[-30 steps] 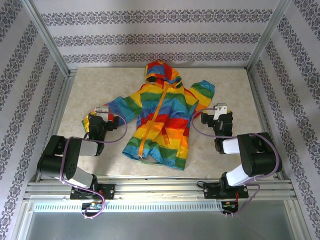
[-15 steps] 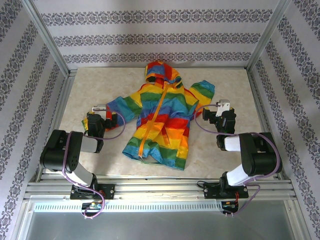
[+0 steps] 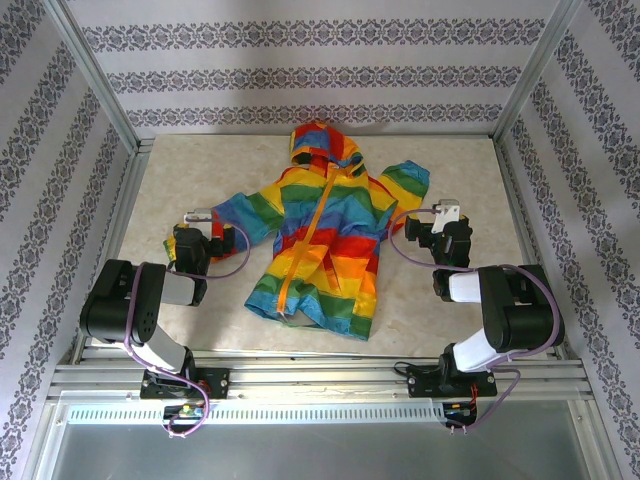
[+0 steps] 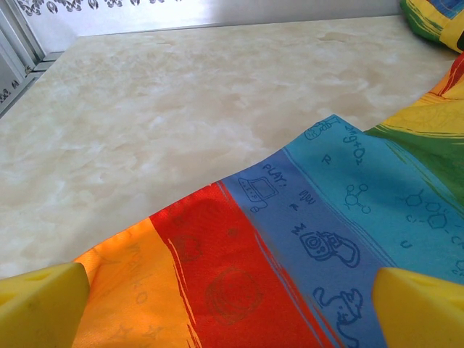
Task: Zip up the jacket
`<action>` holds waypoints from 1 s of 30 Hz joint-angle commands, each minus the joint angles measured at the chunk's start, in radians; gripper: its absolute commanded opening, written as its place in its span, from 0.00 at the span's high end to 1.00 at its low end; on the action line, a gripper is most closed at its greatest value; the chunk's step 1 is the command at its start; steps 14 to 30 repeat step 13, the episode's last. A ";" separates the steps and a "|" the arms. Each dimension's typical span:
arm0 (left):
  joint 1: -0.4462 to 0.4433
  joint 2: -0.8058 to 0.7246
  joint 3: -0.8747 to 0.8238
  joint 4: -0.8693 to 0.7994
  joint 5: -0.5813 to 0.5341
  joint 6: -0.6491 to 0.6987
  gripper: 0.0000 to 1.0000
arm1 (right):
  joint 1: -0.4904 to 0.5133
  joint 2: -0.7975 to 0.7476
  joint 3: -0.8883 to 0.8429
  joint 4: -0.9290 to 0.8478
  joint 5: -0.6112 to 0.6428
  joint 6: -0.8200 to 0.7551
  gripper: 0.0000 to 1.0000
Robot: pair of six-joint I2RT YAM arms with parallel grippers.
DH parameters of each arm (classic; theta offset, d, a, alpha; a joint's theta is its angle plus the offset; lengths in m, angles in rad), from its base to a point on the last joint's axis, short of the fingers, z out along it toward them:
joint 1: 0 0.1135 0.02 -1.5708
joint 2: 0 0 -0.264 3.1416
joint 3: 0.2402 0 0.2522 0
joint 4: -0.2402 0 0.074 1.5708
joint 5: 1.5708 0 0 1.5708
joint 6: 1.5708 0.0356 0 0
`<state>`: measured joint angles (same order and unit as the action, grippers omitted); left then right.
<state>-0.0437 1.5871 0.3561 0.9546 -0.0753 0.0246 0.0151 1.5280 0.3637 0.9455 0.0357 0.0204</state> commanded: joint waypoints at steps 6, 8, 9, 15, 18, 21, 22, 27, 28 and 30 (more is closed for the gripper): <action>0.010 0.004 0.015 0.022 0.000 -0.014 0.00 | -0.001 0.006 0.015 0.000 -0.019 0.005 0.02; 0.010 0.004 0.015 0.022 0.000 -0.014 0.00 | 0.003 0.008 0.017 -0.002 -0.011 0.004 0.02; 0.010 0.004 0.015 0.022 0.000 -0.014 0.00 | 0.003 0.008 0.017 -0.002 -0.011 0.003 0.02; 0.010 0.004 0.015 0.022 0.000 -0.014 0.00 | 0.002 0.001 0.011 0.003 -0.012 0.004 0.02; 0.010 0.004 0.015 0.022 0.000 -0.014 0.00 | 0.002 0.001 0.011 0.003 -0.012 0.004 0.02; 0.010 0.004 0.015 0.022 0.000 -0.014 0.00 | 0.002 0.001 0.011 0.003 -0.012 0.004 0.02; 0.010 0.004 0.015 0.022 0.000 -0.014 0.00 | 0.002 0.001 0.011 0.003 -0.012 0.004 0.02; 0.010 0.004 0.015 0.022 0.000 -0.014 0.00 | 0.002 0.001 0.011 0.003 -0.012 0.004 0.02; 0.010 0.004 0.015 0.022 0.000 -0.014 0.00 | 0.002 0.001 0.011 0.003 -0.012 0.004 0.02; 0.010 0.004 0.015 0.022 0.000 -0.014 0.00 | 0.002 0.001 0.011 0.003 -0.012 0.004 0.02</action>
